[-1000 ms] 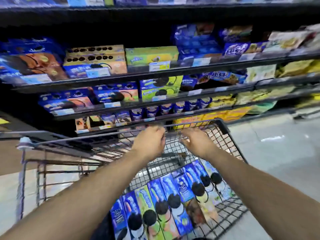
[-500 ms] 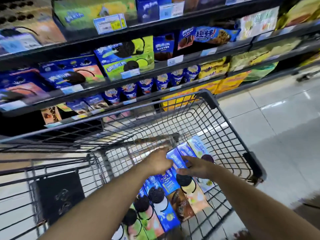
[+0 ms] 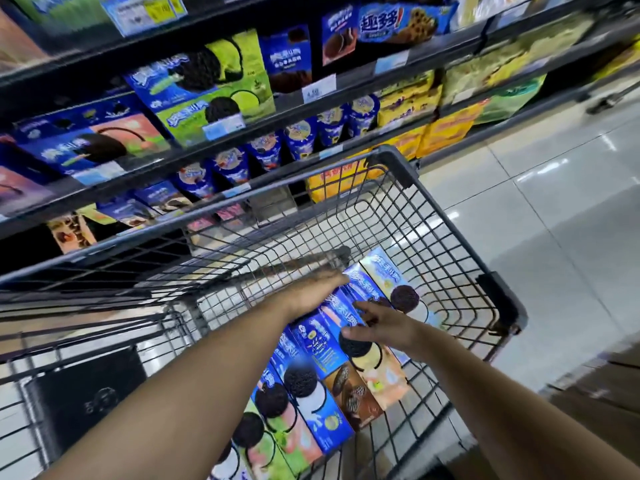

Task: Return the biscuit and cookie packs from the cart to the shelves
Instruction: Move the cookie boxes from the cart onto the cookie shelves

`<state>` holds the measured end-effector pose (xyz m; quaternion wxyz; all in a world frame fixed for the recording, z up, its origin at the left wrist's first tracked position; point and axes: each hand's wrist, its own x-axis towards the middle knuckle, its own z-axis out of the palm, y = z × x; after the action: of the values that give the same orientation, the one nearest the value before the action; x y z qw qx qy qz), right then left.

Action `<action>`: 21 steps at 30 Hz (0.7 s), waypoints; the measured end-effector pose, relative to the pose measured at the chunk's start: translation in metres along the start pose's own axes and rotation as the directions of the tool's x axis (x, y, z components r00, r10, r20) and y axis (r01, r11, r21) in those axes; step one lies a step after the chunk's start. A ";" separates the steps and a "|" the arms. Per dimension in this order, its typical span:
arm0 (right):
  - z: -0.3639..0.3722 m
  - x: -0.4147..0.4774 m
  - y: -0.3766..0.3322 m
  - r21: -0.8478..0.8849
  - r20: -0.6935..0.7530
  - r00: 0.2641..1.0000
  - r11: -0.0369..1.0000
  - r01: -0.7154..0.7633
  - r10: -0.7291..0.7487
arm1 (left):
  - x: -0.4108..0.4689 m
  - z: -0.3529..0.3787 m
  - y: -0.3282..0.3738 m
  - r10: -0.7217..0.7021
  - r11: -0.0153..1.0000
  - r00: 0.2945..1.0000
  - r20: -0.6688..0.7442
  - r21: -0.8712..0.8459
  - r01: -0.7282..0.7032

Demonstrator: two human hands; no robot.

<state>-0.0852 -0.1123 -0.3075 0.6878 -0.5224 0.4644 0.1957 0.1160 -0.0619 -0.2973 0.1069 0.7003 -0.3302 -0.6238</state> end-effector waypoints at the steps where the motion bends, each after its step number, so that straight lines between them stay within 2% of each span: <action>1: -0.001 -0.001 0.001 0.009 0.004 1.000 1.000 0.007 -0.007 | 0.001 0.001 0.001 0.013 1.000 1.000 -0.005 0.012 -0.013; 7: -0.003 0.000 0.001 0.119 0.083 0.996 0.993 -0.021 0.011 | 0.007 0.000 -0.001 0.056 0.996 0.998 -0.041 -0.070 -0.058; 11: -0.004 -0.006 -0.013 0.183 0.137 0.988 0.982 0.050 -0.075 | -0.002 -0.006 0.001 0.094 0.985 0.996 -0.002 -0.143 -0.094; 14: -0.009 -0.021 -0.041 0.210 0.179 0.977 0.975 0.076 -0.115 | -0.018 -0.026 0.007 0.121 0.960 0.992 0.039 -0.260 -0.107; 17: -0.008 -0.037 -0.083 0.201 0.161 0.980 0.976 0.079 -0.113 | -0.049 -0.061 0.016 0.159 0.927 0.985 0.069 -0.354 -0.125; 21: 0.008 -0.056 -0.155 0.095 0.213 0.970 0.991 0.097 -0.115 | -0.115 -0.112 0.027 0.149 0.884 0.988 -0.029 -0.444 -0.146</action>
<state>0.0080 -0.1521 -0.1768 0.7653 -0.4927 0.3654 0.1951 0.2123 -0.0436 -0.1675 0.3102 0.6282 -0.2314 -0.6750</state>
